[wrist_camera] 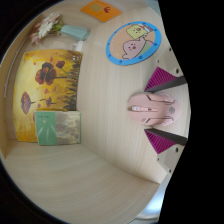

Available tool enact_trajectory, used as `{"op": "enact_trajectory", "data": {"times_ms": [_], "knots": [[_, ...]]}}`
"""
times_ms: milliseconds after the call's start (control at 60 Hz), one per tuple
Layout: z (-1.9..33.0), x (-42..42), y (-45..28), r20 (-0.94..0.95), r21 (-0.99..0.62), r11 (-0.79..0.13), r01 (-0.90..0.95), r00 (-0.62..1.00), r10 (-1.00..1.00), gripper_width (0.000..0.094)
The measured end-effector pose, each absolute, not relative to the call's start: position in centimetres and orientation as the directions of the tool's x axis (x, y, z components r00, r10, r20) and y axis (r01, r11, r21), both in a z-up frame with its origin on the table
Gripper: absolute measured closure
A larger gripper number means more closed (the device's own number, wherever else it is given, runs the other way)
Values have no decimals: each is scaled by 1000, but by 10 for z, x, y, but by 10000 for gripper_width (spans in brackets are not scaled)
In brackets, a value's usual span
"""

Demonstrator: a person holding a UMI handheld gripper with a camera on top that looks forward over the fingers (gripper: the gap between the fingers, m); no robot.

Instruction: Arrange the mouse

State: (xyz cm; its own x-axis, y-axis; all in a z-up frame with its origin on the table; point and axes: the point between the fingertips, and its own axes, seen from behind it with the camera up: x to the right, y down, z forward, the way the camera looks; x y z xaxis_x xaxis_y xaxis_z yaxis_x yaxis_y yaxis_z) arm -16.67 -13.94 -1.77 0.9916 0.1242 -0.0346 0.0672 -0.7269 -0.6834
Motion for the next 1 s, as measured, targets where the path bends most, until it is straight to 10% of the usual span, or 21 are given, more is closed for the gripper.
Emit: {"op": "enact_trajectory", "data": {"times_ms": [300, 417, 833, 1000], "knots": [[-21, -163, -135, -20, -647, -760, 64, 995, 100, 593], [-16, -163, -137, 1, -615, -781, 107, 991, 134, 596], [249, -75, -42, 31, -870, -485, 87, 992, 122, 595], [267, 6, -36, 38, -883, -465, 66, 997, 70, 597]]}}
